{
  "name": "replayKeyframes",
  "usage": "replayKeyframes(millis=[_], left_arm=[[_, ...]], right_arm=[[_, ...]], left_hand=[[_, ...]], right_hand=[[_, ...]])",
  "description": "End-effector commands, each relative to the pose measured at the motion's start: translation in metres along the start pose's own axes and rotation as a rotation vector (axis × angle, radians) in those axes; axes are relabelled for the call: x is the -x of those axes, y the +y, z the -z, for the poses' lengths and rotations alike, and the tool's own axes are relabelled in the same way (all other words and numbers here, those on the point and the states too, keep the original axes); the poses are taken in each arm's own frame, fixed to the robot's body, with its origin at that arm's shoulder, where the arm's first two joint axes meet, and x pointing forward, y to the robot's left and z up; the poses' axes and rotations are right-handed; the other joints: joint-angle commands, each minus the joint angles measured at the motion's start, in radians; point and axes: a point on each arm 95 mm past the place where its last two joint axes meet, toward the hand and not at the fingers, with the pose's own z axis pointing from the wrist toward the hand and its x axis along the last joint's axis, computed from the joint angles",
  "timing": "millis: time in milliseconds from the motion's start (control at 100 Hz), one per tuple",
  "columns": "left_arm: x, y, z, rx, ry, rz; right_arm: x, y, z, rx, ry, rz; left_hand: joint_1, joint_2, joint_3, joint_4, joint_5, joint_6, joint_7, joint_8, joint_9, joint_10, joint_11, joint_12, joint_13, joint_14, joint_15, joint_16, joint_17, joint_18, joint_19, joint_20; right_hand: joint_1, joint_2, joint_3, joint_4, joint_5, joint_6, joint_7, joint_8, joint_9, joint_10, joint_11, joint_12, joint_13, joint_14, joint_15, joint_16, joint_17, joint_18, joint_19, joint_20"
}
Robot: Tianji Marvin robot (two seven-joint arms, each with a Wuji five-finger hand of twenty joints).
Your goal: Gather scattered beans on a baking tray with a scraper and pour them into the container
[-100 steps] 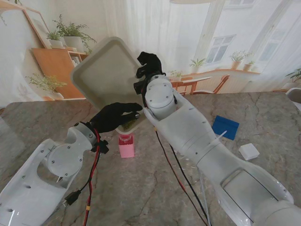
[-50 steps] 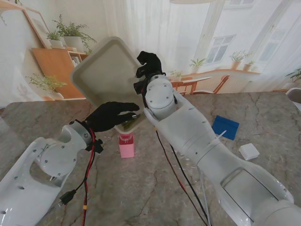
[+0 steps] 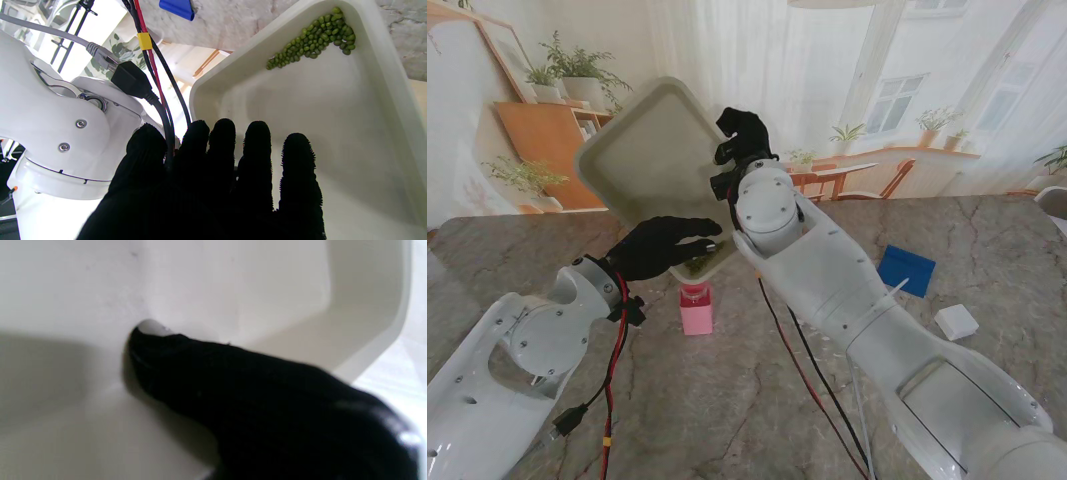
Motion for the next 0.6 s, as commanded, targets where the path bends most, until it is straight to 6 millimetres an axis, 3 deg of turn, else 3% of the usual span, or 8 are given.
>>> replayKeyframes(millis=[0,590], left_arm=[[-0.0012,0.0007,0.0005,-0.004,-0.001,0.006],[-0.001,0.0013,0.0041,-0.015,-0.01,0.006]], right_arm=[[-0.009,-0.0025,0.0009,-0.012,0.026,-0.013],[-0.0187,-0.0038,0.0075,-0.022,0.066,0.005]], left_hand=[[0.016,0.0,-0.012,0.038,-0.005,-0.001,-0.007,-0.012,-0.001,-0.017,-0.016,-0.009,-0.014,0.0,-0.019,-0.009,-0.01,-0.002,-0.014,-0.01],[0.015,-0.001,-0.012,0.038,-0.004,-0.001,-0.007,-0.012,0.0,-0.017,-0.016,-0.009,-0.013,0.001,-0.019,-0.009,-0.009,-0.002,-0.013,-0.009]], right_hand=[[0.124,0.045,0.102,0.057,0.025,-0.024,0.047,0.008,0.066,-0.147,0.167,0.072,0.078,-0.149,0.241,0.093,0.108,-0.064,0.39,0.076],[0.123,0.047,0.102,0.06,0.026,-0.025,0.047,0.007,0.069,-0.15,0.165,0.072,0.081,-0.151,0.241,0.096,0.108,-0.07,0.393,0.078]])
